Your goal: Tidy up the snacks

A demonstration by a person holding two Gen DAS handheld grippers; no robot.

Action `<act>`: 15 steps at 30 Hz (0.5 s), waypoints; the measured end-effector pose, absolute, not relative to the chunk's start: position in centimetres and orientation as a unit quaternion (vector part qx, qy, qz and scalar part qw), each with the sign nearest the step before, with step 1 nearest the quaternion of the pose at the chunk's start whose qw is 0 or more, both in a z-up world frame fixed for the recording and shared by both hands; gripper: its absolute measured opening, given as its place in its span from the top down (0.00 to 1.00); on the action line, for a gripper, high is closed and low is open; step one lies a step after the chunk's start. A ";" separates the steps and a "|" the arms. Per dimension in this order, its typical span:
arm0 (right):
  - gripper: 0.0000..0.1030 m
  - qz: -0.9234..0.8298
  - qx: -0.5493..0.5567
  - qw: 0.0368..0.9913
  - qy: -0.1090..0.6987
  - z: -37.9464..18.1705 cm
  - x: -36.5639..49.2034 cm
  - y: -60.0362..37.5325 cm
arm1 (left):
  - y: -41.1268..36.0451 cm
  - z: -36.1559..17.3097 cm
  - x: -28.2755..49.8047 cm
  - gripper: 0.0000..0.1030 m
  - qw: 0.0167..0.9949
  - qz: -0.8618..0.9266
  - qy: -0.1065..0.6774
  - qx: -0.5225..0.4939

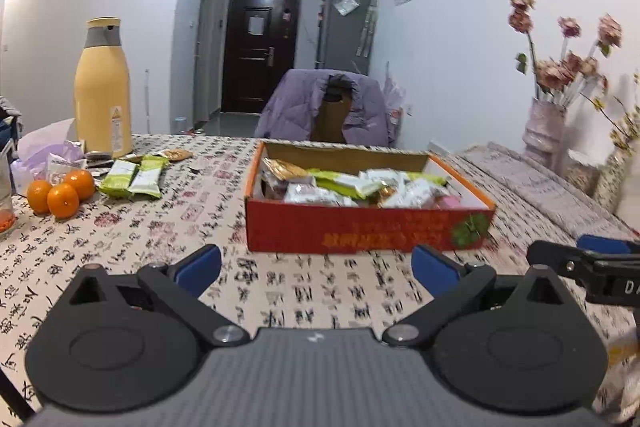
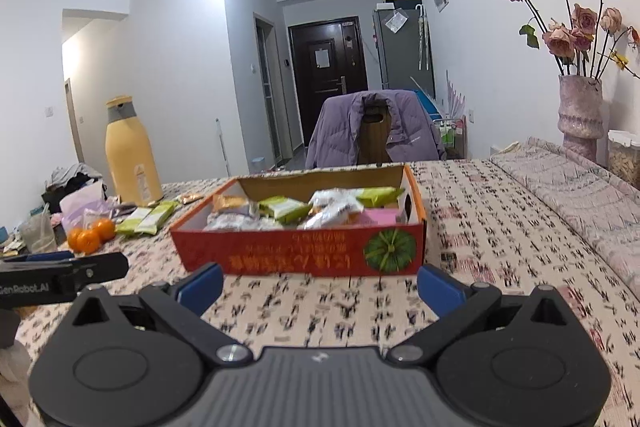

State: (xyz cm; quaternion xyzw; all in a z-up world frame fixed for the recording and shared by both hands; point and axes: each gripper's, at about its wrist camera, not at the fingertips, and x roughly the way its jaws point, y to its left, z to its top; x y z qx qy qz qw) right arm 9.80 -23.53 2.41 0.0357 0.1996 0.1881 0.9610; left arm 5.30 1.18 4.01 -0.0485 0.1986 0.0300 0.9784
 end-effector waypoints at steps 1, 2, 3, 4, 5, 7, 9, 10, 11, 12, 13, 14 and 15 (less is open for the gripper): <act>0.00 0.189 0.034 0.960 0.203 2.2 9.5 -23.6 | 1.1 3.7 4.9 0.00 0.978 0.026 0.200 -0.045; 0.00 0.190 0.034 0.959 0.206 1.9 9.1 -23.7 | 1.1 3.5 4.6 0.00 0.978 0.023 0.201 -0.043; 0.00 0.190 0.033 0.958 0.210 1.7 8.8 -23.7 | 1.0 3.3 4.3 0.00 0.979 0.020 0.201 -0.041; 0.00 0.190 0.032 0.958 0.214 1.4 8.6 -23.8 | 1.0 3.1 4.0 0.00 0.979 0.017 0.202 -0.040; 0.00 0.189 0.032 0.957 0.218 1.2 8.5 -23.9 | 1.0 2.8 3.7 0.00 0.978 0.013 0.203 -0.039; 0.00 0.187 0.036 0.955 0.227 0.5 8.2 -24.1 | 1.0 2.4 3.5 0.00 0.977 0.008 0.208 -0.038; 0.00 0.184 0.042 0.954 0.234 0.0 8.0 -24.4 | 1.0 1.9 3.2 0.00 0.976 0.006 0.214 -0.039; 0.00 0.183 0.043 0.953 0.237 -0.2 8.0 -24.5 | 1.0 1.6 3.1 0.00 0.975 0.006 0.218 -0.039; 0.00 0.182 0.044 0.953 0.239 -0.4 7.9 -24.5 | 1.0 1.4 3.1 0.00 0.974 0.005 0.222 -0.040; 0.00 0.181 0.043 0.953 0.241 -0.6 7.7 -24.6 | 1.1 1.1 3.0 0.00 0.974 0.004 0.225 -0.040; 0.00 0.180 0.043 0.952 0.243 -0.8 7.6 -24.7 | 1.1 0.9 3.0 0.00 0.973 0.004 0.228 -0.040; 0.00 0.180 0.043 0.952 0.245 -1.0 7.6 -24.8 | 1.2 0.7 2.9 0.00 0.972 0.005 0.231 -0.041; 0.00 0.179 0.043 0.951 0.247 -1.1 7.6 -24.8 | 1.3 0.5 2.9 0.00 0.972 0.005 0.233 -0.042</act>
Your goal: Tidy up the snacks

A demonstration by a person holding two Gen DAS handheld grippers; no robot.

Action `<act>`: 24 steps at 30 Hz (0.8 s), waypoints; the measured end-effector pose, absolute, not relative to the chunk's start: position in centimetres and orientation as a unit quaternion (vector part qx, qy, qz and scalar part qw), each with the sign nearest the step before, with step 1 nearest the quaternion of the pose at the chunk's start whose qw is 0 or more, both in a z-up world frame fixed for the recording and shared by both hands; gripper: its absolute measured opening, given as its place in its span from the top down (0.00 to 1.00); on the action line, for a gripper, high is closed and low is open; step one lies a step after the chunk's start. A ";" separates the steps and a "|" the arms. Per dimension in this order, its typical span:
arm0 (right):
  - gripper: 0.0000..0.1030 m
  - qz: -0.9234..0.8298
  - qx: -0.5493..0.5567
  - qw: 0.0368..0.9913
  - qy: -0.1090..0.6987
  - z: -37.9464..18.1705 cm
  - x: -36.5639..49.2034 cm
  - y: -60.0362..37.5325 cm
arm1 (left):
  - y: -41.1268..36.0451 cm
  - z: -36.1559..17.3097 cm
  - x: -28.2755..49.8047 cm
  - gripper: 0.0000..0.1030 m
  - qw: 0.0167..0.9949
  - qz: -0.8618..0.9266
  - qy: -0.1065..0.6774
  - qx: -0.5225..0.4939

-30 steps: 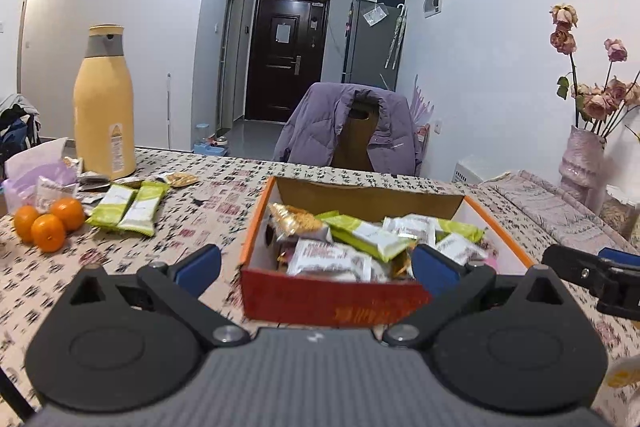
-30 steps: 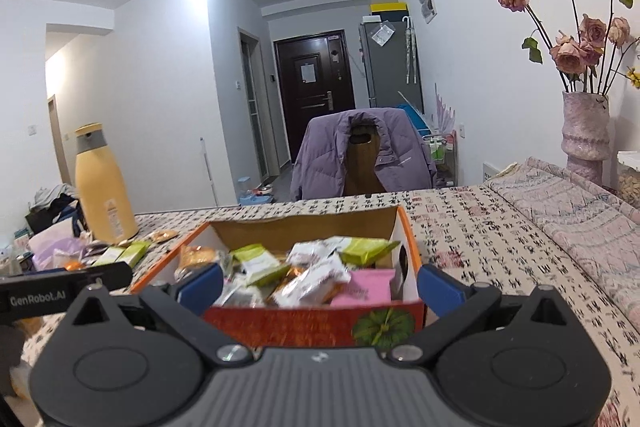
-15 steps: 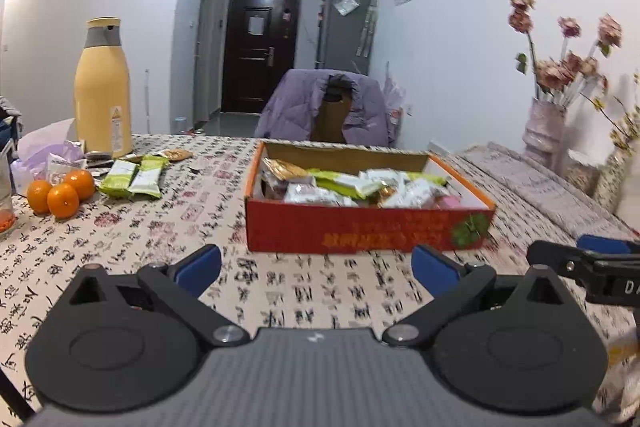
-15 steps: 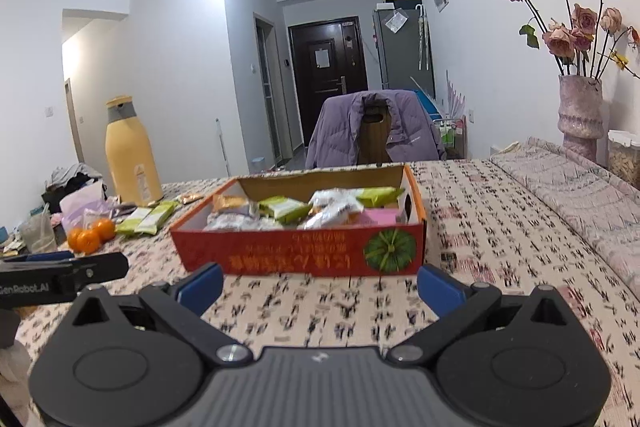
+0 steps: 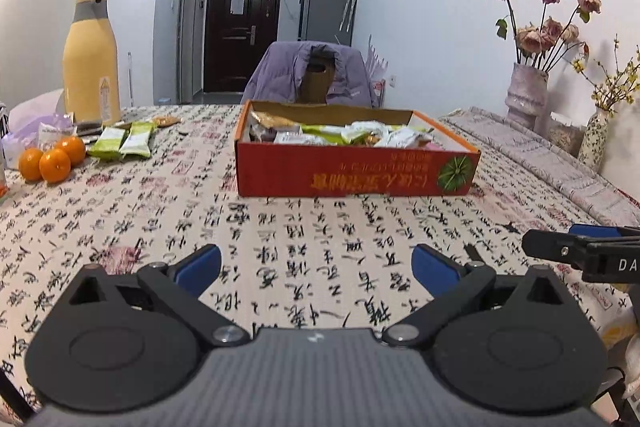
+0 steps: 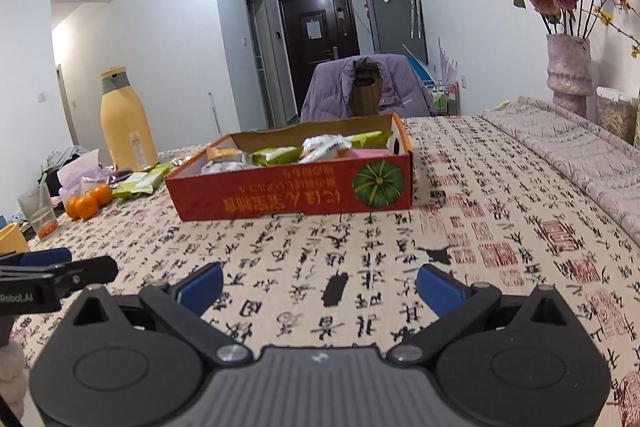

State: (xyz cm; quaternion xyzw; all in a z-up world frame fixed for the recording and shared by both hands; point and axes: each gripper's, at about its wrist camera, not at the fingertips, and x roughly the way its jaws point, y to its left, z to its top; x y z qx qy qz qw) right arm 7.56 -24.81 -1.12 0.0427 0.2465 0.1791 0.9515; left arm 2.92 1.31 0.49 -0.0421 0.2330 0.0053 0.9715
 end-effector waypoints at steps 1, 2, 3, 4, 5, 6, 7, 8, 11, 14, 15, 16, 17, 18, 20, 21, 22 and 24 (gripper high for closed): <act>0.00 0.178 0.043 0.951 0.249 -1.3 7.5 -24.9 | 1.4 0.3 2.9 0.00 0.971 0.006 0.236 -0.044; 0.00 0.177 0.043 0.951 0.251 -1.4 7.5 -24.9 | 1.5 0.2 3.0 0.00 0.970 0.007 0.238 -0.044; 0.00 0.177 0.044 0.950 0.252 -1.5 7.5 -25.0 | 1.5 0.1 3.0 0.00 0.970 0.008 0.240 -0.045; 0.00 0.176 0.044 0.950 0.254 -1.6 7.6 -25.0 | 1.6 0.0 3.1 0.00 0.969 0.010 0.241 -0.045; 0.00 0.176 0.044 0.950 0.254 -1.7 7.6 -25.0 | 1.7 -0.1 3.1 0.00 0.969 0.011 0.242 -0.046; 0.00 0.175 0.044 0.950 0.255 -1.7 7.6 -25.0 | 1.8 -0.1 3.1 0.00 0.969 0.011 0.243 -0.047; 0.00 0.175 0.044 0.950 0.256 -1.7 7.6 -25.0 | 1.8 -0.1 3.1 0.00 0.969 0.012 0.243 -0.047; 0.00 0.175 0.044 0.950 0.256 -1.7 7.7 -25.0 | 1.8 -0.1 3.1 0.00 0.969 0.011 0.242 -0.048; 0.00 0.175 0.043 0.949 0.257 -1.8 7.7 -24.9 | 1.8 -0.1 3.2 0.00 0.969 0.011 0.242 -0.048; 0.00 0.176 0.042 0.949 0.259 -1.8 7.8 -24.8 | 1.8 -0.2 3.3 0.00 0.969 0.010 0.244 -0.049; 0.00 0.176 0.042 0.949 0.259 -1.9 7.8 -24.7 | 1.8 -0.2 3.3 0.00 0.968 0.010 0.244 -0.049; 0.00 0.176 0.042 0.949 0.260 -1.9 7.9 -24.7 | 1.8 -0.2 3.3 0.00 0.968 0.010 0.245 -0.050; 0.00 0.176 0.042 0.949 0.260 -1.9 7.9 -24.7 | 1.8 -0.3 3.2 0.00 0.968 0.011 0.245 -0.050; 0.00 0.176 0.041 0.949 0.260 -1.9 7.9 -24.7 | 1.9 -0.3 3.2 0.00 0.968 0.010 0.245 -0.051; 0.00 0.176 0.042 0.949 0.260 -1.9 7.9 -24.7 | 1.9 -0.3 3.2 0.00 0.968 0.010 0.245 -0.051; 0.00 0.176 0.041 0.949 0.260 -1.9 7.9 -24.7 | 1.9 -0.3 3.2 0.00 0.968 0.010 0.245 -0.050; 0.00 0.176 0.041 0.949 0.260 -1.9 7.9 -24.7 | 1.9 -0.3 3.2 0.00 0.968 0.009 0.245 -0.050; 0.00 0.176 0.042 0.948 0.261 -1.9 7.9 -24.7 | 1.9 -0.3 3.2 0.00 0.968 0.009 0.244 -0.050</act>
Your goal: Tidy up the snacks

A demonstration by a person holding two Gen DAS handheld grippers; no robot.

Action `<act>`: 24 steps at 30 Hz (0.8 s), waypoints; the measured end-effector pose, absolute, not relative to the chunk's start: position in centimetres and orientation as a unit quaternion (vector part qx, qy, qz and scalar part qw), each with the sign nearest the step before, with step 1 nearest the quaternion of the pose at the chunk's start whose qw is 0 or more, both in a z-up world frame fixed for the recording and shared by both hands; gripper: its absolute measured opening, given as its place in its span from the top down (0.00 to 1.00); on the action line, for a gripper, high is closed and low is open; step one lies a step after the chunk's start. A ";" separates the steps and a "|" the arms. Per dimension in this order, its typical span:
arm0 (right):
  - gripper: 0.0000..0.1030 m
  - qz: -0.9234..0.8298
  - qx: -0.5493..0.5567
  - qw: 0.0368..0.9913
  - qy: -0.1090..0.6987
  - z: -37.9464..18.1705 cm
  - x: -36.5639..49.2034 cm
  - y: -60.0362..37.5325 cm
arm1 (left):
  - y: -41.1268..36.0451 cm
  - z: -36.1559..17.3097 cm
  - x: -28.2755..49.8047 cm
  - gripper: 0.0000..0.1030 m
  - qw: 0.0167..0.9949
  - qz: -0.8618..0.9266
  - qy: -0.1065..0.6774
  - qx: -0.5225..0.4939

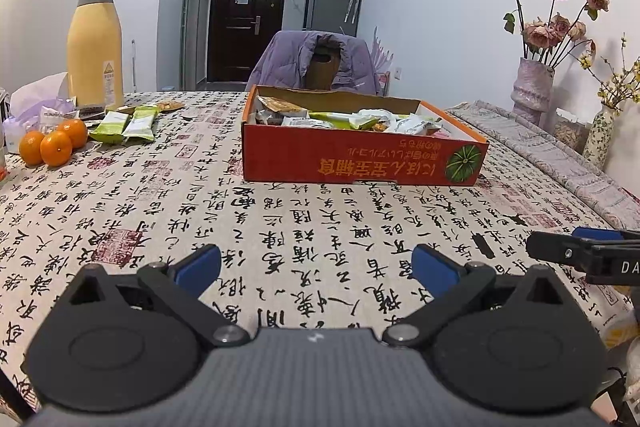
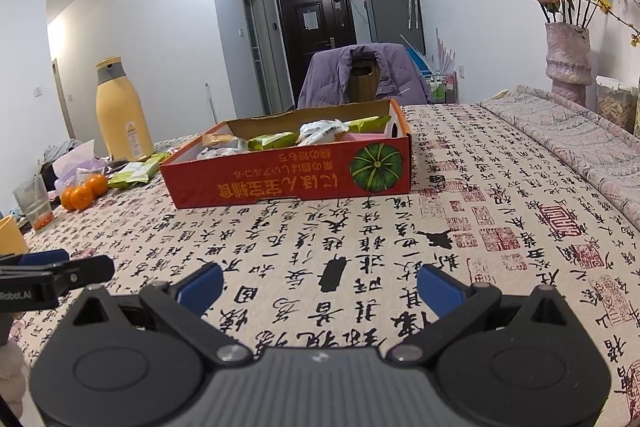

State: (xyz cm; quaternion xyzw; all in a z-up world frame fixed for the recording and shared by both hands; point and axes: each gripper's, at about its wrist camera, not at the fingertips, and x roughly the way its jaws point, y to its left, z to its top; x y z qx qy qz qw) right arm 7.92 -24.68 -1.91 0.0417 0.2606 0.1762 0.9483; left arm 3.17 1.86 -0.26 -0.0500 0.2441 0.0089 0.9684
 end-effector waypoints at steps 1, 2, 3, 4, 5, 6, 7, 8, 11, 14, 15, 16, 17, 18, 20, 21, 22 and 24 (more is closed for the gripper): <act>0.00 0.176 0.042 0.948 0.261 -1.9 7.9 -24.7 | 1.9 -0.3 3.2 0.00 0.968 0.009 0.244 -0.050; 0.00 0.176 0.042 0.948 0.261 -1.9 7.9 -24.7 | 1.8 -0.3 3.2 0.00 0.968 0.008 0.244 -0.050; 0.00 0.176 0.042 0.948 0.261 -1.9 7.9 -24.7 | 1.8 -0.3 3.1 0.00 0.969 0.008 0.244 -0.050; 0.00 0.176 0.042 0.948 0.260 -1.9 7.9 -24.7 | 1.8 -0.3 3.1 0.00 0.969 0.008 0.244 -0.050; 0.00 0.176 0.042 0.948 0.260 -1.9 7.9 -24.7 | 1.8 -0.3 3.1 0.00 0.969 0.008 0.243 -0.050; 0.00 0.176 0.042 0.948 0.260 -1.9 7.9 -24.6 | 1.8 -0.3 3.1 0.00 0.968 0.008 0.244 -0.050; 0.00 0.176 0.042 0.948 0.260 -1.9 7.9 -24.6 | 1.8 -0.3 3.1 0.00 0.968 0.008 0.244 -0.051; 0.00 0.176 0.042 0.948 0.260 -1.9 7.9 -24.6 | 1.8 -0.3 3.1 0.00 0.968 0.007 0.244 -0.051; 0.00 0.176 0.042 0.948 0.260 -1.9 7.9 -24.6 | 1.7 -0.2 3.0 0.00 0.969 0.007 0.243 -0.051; 0.00 0.176 0.042 0.949 0.260 -1.9 7.9 -24.6 | 1.6 -0.2 2.9 0.00 0.969 0.006 0.242 -0.051; 0.00 0.176 0.042 0.949 0.260 -1.9 7.9 -24.6 | 1.6 -0.2 2.9 0.00 0.969 0.006 0.242 -0.051; 0.00 0.176 0.042 0.949 0.260 -1.9 7.9 -24.6 | 1.6 -0.2 2.9 0.00 0.969 0.006 0.243 -0.051; 0.00 0.176 0.042 0.949 0.260 -1.9 7.9 -24.6 | 1.6 -0.2 2.9 0.00 0.969 0.006 0.243 -0.052; 0.00 0.176 0.042 0.949 0.260 -1.9 7.9 -24.6 | 1.6 -0.1 2.9 0.00 0.969 0.006 0.243 -0.052; 0.00 0.176 0.042 0.949 0.260 -1.9 7.9 -24.6 | 1.6 -0.1 2.8 0.00 0.969 0.006 0.243 -0.053; 0.00 0.176 0.041 0.949 0.260 -1.9 7.9 -24.6 | 1.6 -0.1 2.8 0.00 0.969 0.006 0.243 -0.053; 0.00 0.176 0.041 0.949 0.260 -1.9 7.9 -24.6 | 1.6 -0.1 2.8 0.00 0.969 0.006 0.243 -0.053; 0.00 0.176 0.041 0.949 0.260 -1.9 7.9 -24.6 | 1.6 -0.1 2.8 0.00 0.969 0.005 0.242 -0.053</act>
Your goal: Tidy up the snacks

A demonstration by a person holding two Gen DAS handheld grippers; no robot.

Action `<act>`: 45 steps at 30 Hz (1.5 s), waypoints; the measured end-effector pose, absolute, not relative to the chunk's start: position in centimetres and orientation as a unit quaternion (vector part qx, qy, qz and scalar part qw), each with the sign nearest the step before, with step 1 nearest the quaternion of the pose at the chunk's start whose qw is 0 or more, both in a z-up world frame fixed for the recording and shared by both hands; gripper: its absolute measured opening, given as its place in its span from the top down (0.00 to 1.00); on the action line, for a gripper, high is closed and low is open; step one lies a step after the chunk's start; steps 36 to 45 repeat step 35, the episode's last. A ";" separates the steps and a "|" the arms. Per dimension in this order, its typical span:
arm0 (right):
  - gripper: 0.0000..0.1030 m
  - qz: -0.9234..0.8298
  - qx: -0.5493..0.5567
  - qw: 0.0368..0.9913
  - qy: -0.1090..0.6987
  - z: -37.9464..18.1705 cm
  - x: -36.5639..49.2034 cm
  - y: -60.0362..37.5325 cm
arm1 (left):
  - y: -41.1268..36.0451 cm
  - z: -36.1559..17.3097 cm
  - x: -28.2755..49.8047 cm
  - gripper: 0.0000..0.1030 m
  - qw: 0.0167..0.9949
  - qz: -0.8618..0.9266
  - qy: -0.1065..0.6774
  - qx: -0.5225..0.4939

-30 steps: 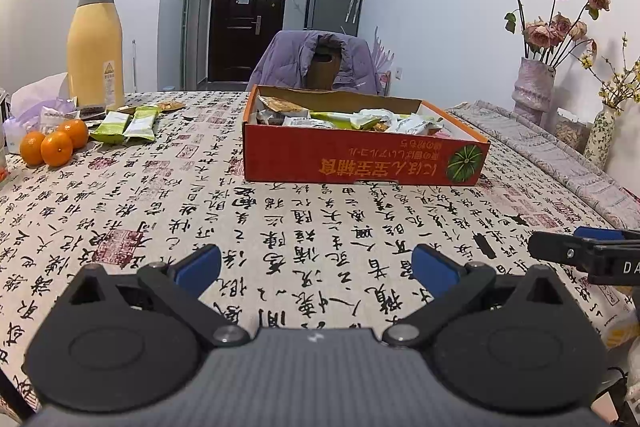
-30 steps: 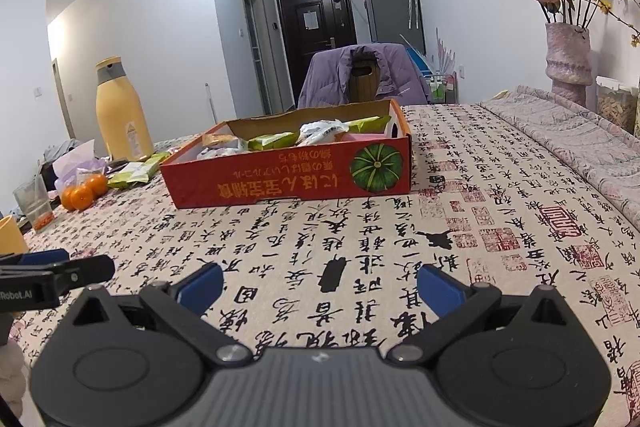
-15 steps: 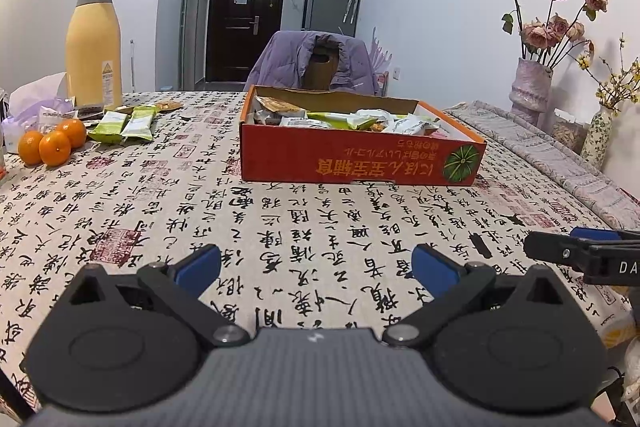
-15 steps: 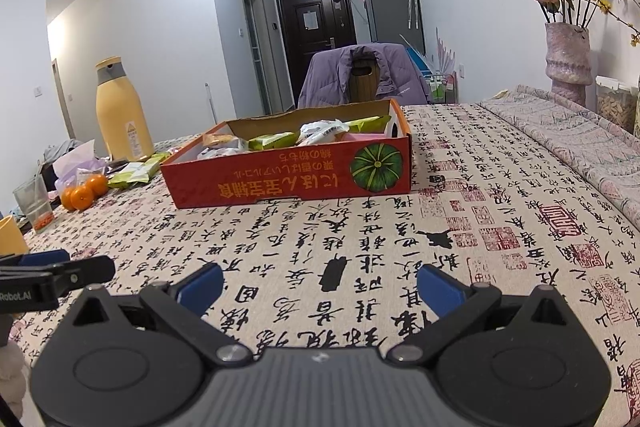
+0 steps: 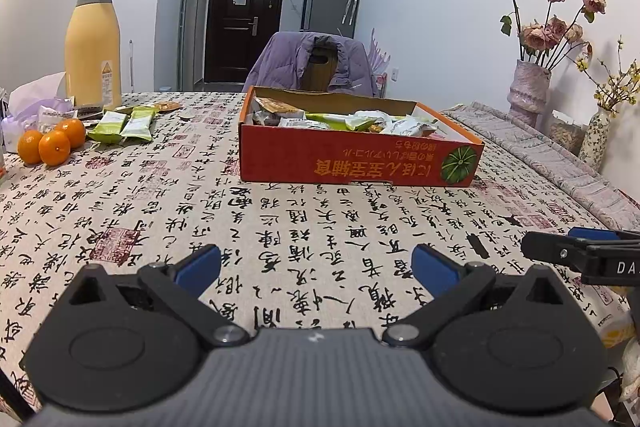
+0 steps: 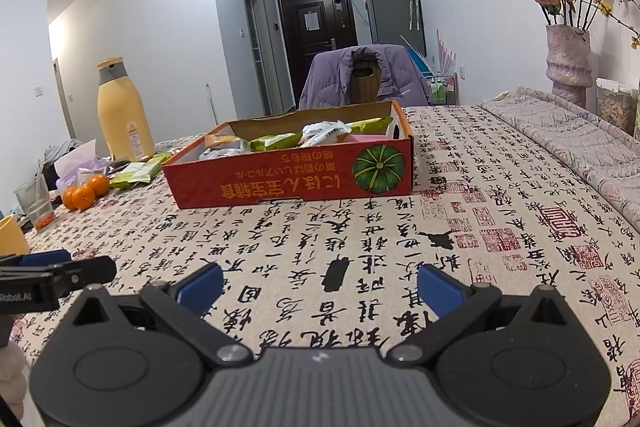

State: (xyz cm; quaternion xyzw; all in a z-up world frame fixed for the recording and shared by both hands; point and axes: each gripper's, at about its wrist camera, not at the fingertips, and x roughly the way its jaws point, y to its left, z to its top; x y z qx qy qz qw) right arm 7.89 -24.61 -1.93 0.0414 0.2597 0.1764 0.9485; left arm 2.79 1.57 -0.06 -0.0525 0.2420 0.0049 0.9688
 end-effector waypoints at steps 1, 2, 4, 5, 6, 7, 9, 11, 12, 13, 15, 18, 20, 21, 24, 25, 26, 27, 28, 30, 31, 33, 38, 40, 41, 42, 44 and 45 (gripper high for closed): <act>0.00 0.176 0.041 0.949 0.260 -1.9 7.9 -24.6 | 1.6 0.0 2.8 0.00 0.969 0.005 0.242 -0.052; 0.00 0.176 0.041 0.949 0.260 -1.9 7.9 -24.6 | 1.6 0.0 2.8 0.00 0.969 0.004 0.242 -0.053; 0.00 0.176 0.041 0.949 0.260 -1.9 7.9 -24.6 | 1.6 0.0 2.8 0.00 0.969 0.005 0.242 -0.053; 0.00 0.176 0.041 0.949 0.260 -1.9 7.9 -24.6 | 1.6 0.0 2.8 0.00 0.969 0.005 0.242 -0.053; 0.00 0.176 0.041 0.949 0.260 -1.9 7.9 -24.6 | 1.6 0.0 2.8 0.00 0.969 0.005 0.242 -0.053; 0.00 0.176 0.041 0.949 0.260 -1.9 7.9 -24.6 | 1.6 -0.1 2.8 0.00 0.969 0.006 0.242 -0.054; 0.00 0.176 0.041 0.949 0.260 -1.9 7.9 -24.6 | 1.6 -0.1 2.7 0.00 0.969 0.006 0.242 -0.054; 0.00 0.176 0.041 0.949 0.260 -1.9 7.9 -24.6 | 1.6 -0.1 2.8 0.00 0.969 0.006 0.243 -0.054; 0.00 0.176 0.041 0.949 0.260 -2.0 7.9 -24.6 | 1.7 -0.1 2.7 0.00 0.969 0.005 0.242 -0.054; 0.00 0.176 0.041 0.949 0.260 -2.0 7.9 -24.6 | 1.7 -0.1 2.7 0.00 0.969 0.005 0.242 -0.055; 0.00 0.176 0.041 0.949 0.260 -2.0 7.9 -24.6 | 1.7 -0.1 2.7 0.00 0.969 0.005 0.242 -0.055; 0.00 0.176 0.041 0.949 0.259 -2.0 7.9 -24.6 | 1.7 -0.2 2.7 0.00 0.969 0.003 0.241 -0.055; 0.00 0.176 0.041 0.949 0.260 -2.0 7.9 -24.6 | 1.7 -0.1 2.7 0.00 0.969 0.002 0.241 -0.055; 0.00 0.177 0.041 0.949 0.260 -2.0 7.9 -24.6 | 1.6 -0.1 2.7 0.00 0.969 0.002 0.241 -0.054; 0.00 0.177 0.040 0.948 0.260 -2.0 7.9 -24.6 | 1.5 -0.1 2.6 0.00 0.970 -0.001 0.239 -0.052; 0.00 0.177 0.041 0.949 0.260 -2.0 7.9 -24.6 | 1.5 -0.1 2.6 0.00 0.969 -0.001 0.240 -0.052; 0.00 0.177 0.041 0.949 0.260 -2.0 7.9 -24.6 | 1.5 -0.1 2.6 0.00 0.970 -0.001 0.239 -0.052; 0.00 0.177 0.040 0.948 0.260 -2.0 7.9 -24.6 | 1.5 -0.1 2.6 0.00 0.970 -0.001 0.239 -0.052; 0.00 0.177 0.040 0.949 0.260 -2.0 7.9 -24.6 | 1.5 -0.1 2.6 0.00 0.970 -0.001 0.238 -0.052; 0.00 0.177 0.040 0.948 0.260 -2.0 7.9 -24.6 | 1.5 -0.1 2.6 0.00 0.970 0.000 0.237 -0.050; 0.00 0.177 0.040 0.948 0.260 -2.0 7.9 -24.5 | 1.5 -0.1 2.5 0.00 0.971 0.000 0.236 -0.050; 0.00 0.178 0.039 0.948 0.261 -1.9 7.9 -24.5 | 1.5 0.0 2.5 0.00 0.971 -0.002 0.234 -0.049; 0.00 0.179 0.039 0.948 0.262 -1.9 7.8 -24.5 | 1.4 0.1 2.5 0.00 0.971 -0.005 0.234 -0.048; 0.00 0.179 0.039 0.948 0.262 -1.9 7.8 -24.5 | 1.4 0.1 2.5 0.00 0.971 -0.005 0.234 -0.048; 0.00 0.179 0.039 0.948 0.262 -1.9 7.8 -24.5 | 1.4 0.1 2.5 0.00 0.971 -0.005 0.234 -0.048; 0.00 0.179 0.039 0.948 0.262 -1.9 7.8 -24.5 | 1.4 0.1 2.5 0.00 0.971 -0.005 0.234 -0.048; 0.00 0.179 0.039 0.948 0.262 -1.9 7.8 -24.5 | 1.4 0.1 2.5 0.00 0.971 -0.005 0.234 -0.048; 0.00 0.179 0.039 0.948 0.262 -1.9 7.8 -24.5 | 1.4 0.1 2.5 0.00 0.971 -0.005 0.234 -0.048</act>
